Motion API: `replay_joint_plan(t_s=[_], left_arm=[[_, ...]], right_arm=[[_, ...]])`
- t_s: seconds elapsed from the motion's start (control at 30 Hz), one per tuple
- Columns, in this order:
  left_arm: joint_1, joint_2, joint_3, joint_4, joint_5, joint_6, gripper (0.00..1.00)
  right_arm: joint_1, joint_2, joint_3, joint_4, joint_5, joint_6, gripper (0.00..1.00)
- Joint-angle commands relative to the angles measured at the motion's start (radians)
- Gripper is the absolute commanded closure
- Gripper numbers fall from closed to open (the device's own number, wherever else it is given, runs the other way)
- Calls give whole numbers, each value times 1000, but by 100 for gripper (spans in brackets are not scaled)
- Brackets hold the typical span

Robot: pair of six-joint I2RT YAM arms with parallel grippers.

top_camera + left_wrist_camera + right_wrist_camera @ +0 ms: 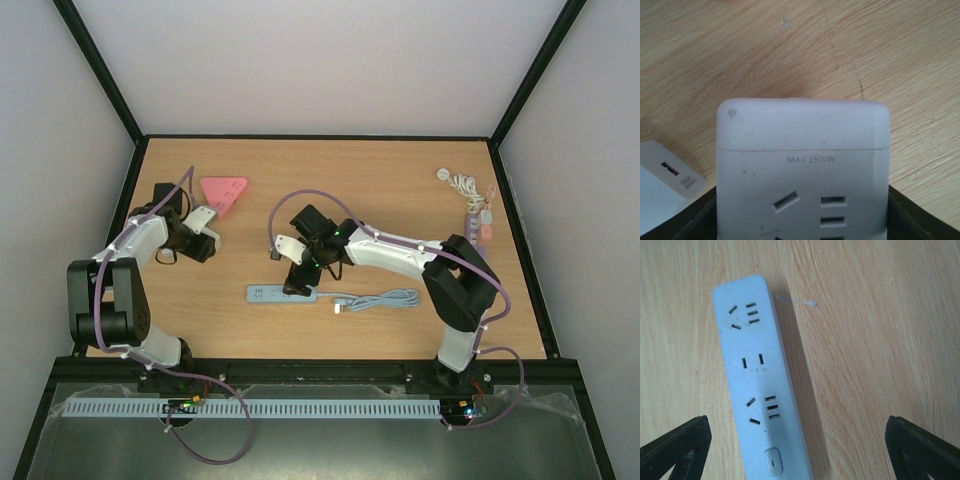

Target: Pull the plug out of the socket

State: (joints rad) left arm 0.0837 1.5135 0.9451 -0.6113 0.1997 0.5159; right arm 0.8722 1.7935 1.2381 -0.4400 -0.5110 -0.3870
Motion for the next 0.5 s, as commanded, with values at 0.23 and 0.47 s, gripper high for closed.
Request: replay_joint_plan(t_s=[0.23, 0.47], left_arm=[[4, 76, 12, 22, -58, 18, 47], [4, 86, 20, 11, -42, 24, 9]], right_arm=[[63, 78, 66, -117, 119, -111, 9], [80, 107, 61, -108, 184, -115, 9]])
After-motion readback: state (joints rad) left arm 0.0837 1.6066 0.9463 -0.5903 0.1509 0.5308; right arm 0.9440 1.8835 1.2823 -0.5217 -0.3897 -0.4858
